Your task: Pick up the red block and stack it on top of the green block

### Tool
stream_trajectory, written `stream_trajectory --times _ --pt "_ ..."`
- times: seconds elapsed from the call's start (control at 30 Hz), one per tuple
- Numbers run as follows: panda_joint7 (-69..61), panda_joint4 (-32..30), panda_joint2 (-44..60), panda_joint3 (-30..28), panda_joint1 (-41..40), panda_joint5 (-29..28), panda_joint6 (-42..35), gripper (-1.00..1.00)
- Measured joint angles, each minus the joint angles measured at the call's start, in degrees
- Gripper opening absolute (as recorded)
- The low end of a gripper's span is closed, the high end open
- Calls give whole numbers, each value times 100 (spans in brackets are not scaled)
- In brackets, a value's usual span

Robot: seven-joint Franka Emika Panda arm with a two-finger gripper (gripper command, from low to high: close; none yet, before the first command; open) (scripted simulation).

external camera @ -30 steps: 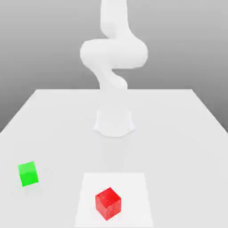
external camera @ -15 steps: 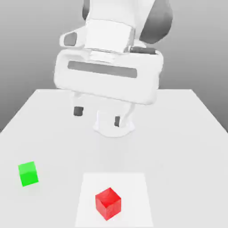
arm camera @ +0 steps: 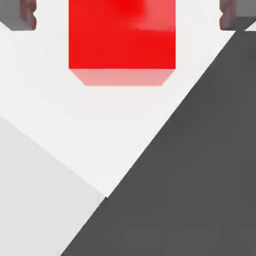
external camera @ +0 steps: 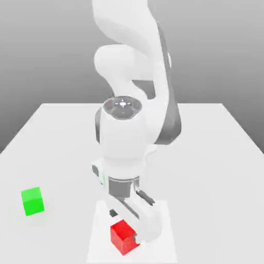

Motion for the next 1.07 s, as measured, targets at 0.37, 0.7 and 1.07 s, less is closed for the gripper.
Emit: stream_trajectory --times 0.37,0.7,1.07 --pt "-290 -113 -701 261 -179 396 -558 -100" --pt "56 -596 -1868 -980 -2259 911 -1252 -100" --pt "173 -659 -974 -818 -2939 1019 -270 100"
